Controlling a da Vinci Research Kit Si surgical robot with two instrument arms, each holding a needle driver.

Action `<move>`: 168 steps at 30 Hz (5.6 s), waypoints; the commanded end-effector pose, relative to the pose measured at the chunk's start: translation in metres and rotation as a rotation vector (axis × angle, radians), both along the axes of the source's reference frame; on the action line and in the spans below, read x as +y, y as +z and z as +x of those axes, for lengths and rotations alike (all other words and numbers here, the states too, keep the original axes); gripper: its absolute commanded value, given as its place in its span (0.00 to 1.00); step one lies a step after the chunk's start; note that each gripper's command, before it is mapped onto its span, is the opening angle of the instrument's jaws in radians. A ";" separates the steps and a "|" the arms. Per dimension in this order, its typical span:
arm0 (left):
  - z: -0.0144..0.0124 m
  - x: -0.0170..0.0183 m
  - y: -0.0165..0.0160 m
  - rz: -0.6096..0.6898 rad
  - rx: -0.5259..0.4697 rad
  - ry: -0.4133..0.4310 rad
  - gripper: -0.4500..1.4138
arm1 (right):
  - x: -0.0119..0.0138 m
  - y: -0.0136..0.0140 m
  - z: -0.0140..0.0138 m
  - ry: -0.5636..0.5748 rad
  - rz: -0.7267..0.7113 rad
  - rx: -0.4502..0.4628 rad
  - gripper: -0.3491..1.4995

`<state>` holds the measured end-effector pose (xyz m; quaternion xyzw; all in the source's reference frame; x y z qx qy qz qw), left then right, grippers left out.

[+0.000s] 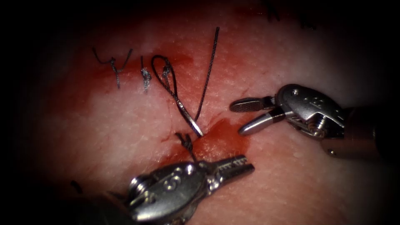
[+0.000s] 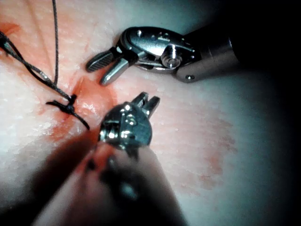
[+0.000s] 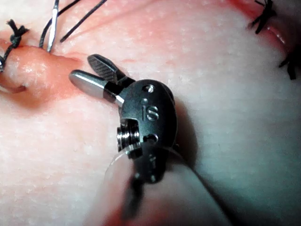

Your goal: Wound Closure

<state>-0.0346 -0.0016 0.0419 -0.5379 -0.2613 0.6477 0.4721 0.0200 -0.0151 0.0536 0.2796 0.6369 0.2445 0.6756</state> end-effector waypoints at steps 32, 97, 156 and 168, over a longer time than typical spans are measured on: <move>0.0031 -0.0025 -0.0124 -0.079 -0.331 -0.002 0.00 | -0.0050 -0.0037 0.0017 -0.086 -0.128 0.000 0.52; 0.0080 -0.0111 -0.0131 -0.559 0.150 0.168 0.00 | -0.0096 -0.0113 0.0049 -0.123 -0.262 -0.263 0.00; 0.0139 -0.0126 -0.0050 -0.539 0.231 0.254 0.00 | -0.0091 -0.0125 0.0061 -0.026 -0.384 -0.359 0.00; 0.0158 -0.0133 -0.0052 -0.539 0.274 0.235 0.00 | -0.0037 -0.0137 0.0037 -0.001 -0.398 -0.403 0.84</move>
